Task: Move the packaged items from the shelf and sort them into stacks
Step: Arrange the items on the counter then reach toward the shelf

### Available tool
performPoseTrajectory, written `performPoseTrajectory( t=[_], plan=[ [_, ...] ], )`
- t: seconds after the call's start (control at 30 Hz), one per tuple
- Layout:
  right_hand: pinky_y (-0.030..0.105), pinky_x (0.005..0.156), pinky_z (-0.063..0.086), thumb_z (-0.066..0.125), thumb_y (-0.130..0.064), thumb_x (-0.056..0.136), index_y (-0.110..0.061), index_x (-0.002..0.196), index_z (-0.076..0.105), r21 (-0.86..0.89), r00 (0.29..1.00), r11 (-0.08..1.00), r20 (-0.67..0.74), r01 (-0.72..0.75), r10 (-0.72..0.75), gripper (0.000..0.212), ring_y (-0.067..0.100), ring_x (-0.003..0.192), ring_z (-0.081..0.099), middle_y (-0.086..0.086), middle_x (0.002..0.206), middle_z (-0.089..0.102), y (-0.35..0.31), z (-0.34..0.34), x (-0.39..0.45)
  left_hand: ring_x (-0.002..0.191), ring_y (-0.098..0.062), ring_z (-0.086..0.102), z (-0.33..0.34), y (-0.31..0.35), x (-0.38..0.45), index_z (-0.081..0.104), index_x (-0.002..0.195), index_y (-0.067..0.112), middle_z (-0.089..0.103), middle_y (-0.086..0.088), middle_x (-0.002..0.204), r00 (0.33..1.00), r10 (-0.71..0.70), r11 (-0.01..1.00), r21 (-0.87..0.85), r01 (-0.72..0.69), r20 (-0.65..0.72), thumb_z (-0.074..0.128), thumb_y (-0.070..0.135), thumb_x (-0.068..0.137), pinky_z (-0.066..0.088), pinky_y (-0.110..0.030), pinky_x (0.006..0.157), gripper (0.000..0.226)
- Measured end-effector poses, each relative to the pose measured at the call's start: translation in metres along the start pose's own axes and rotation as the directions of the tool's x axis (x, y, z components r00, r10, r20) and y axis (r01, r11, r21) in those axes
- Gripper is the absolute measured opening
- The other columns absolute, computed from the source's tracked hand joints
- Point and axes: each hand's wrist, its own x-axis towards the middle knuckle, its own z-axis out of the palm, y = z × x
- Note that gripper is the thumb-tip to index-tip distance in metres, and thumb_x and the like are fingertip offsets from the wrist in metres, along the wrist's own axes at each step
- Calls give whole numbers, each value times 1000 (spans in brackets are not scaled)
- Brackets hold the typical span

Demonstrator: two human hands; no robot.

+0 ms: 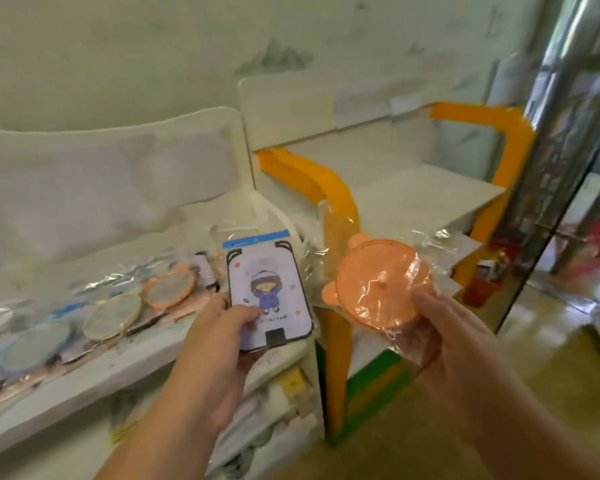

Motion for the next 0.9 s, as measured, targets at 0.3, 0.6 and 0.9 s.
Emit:
performPoseTrajectory(
  t=[0.3,0.6,0.9],
  plan=[
    [40,87,59,58,-26,80,-12,125,63,13,987,988,-39,154,-153,47,25,102,72,11,112,75,-82,-117,18,87,-22,76,137,-41,-12,65,116,16,79,-6,101,989,-29,992,127,10,145,49,-2,97,57,-28,61,31],
    [39,87,58,45,-13,100,-7,127,61,21,991,994,-79,109,-107,33,25,104,72,14,116,73,-108,-149,121,89,-26,76,204,-58,66,66,117,17,79,-8,98,980,-159,981,133,143,119,49,2,97,57,-33,65,30],
    [20,65,59,46,-17,101,-24,108,70,-301,979,941,-76,157,-188,26,9,83,74,-4,95,78,-153,-135,251,75,-22,77,276,-60,184,63,118,14,79,-9,97,973,-220,975,42,217,76,51,1,97,62,-39,62,27]
  ],
)
